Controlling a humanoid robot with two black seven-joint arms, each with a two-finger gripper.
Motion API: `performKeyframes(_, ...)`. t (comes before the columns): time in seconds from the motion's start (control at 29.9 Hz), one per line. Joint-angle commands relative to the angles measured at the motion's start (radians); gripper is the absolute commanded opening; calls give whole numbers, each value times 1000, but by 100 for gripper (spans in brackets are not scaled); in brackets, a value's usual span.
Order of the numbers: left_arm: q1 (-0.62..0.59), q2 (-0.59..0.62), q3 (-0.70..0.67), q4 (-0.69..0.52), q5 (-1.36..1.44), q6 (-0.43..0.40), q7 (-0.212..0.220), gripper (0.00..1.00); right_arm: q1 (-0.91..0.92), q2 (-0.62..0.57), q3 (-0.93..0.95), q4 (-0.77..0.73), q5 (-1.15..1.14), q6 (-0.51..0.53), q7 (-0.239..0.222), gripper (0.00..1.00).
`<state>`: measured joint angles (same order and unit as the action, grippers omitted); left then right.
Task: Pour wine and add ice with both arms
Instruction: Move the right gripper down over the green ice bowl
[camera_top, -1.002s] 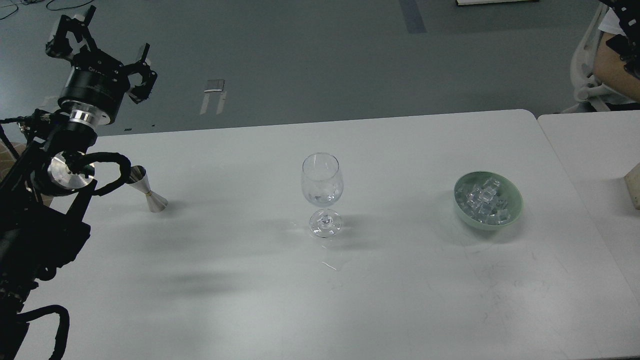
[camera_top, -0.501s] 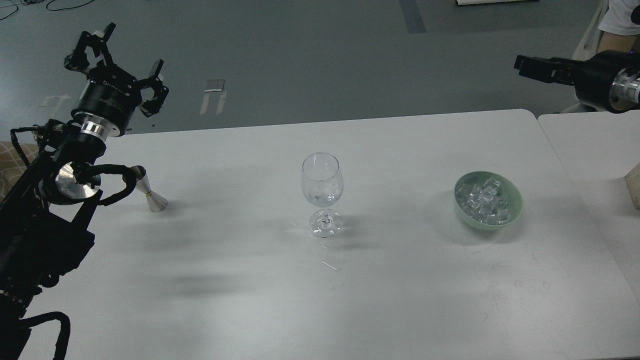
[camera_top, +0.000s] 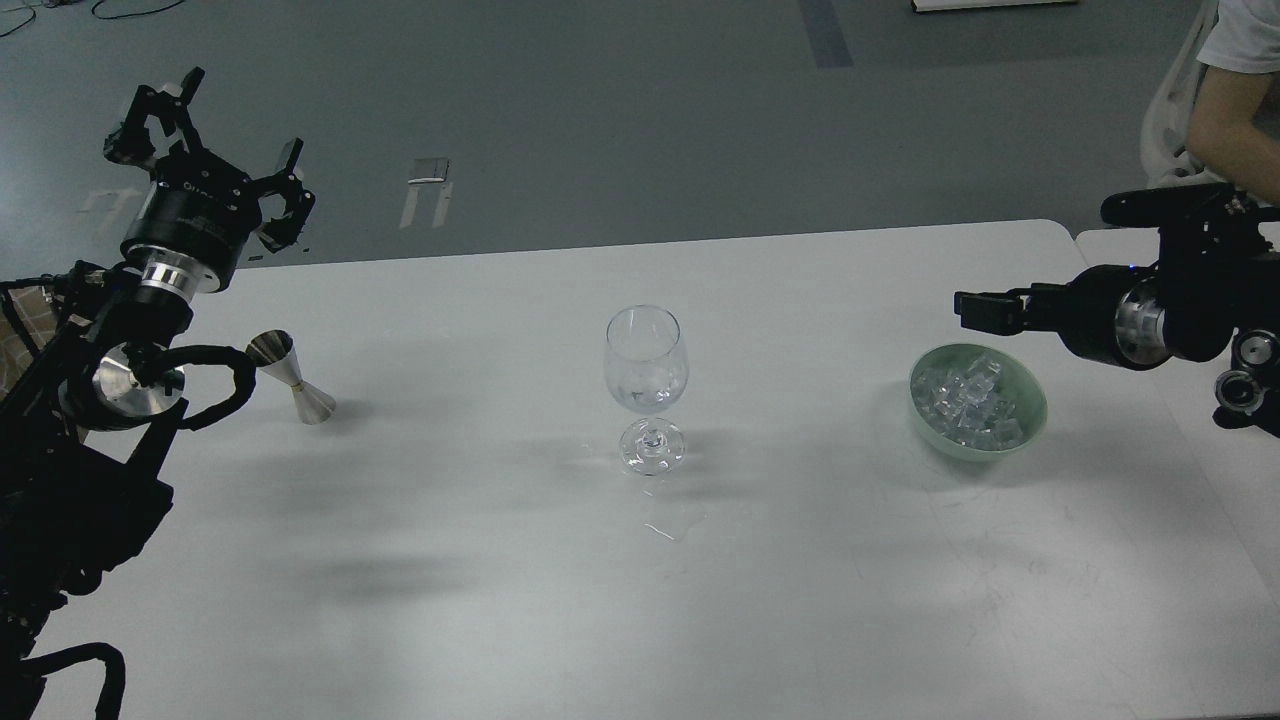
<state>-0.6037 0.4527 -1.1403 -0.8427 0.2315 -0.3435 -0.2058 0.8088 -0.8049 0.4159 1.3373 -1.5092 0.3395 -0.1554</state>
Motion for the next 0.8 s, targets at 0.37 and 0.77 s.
performKeyframes(0.37,2,-3,1,-6,2,0,3,95,-45,39,-8,0,-20,16,7,98)
performKeyframes(0.77,4,0,1,-3,2,-8,-7,95,-62,59,-16,-10,-23,24,-59,64)
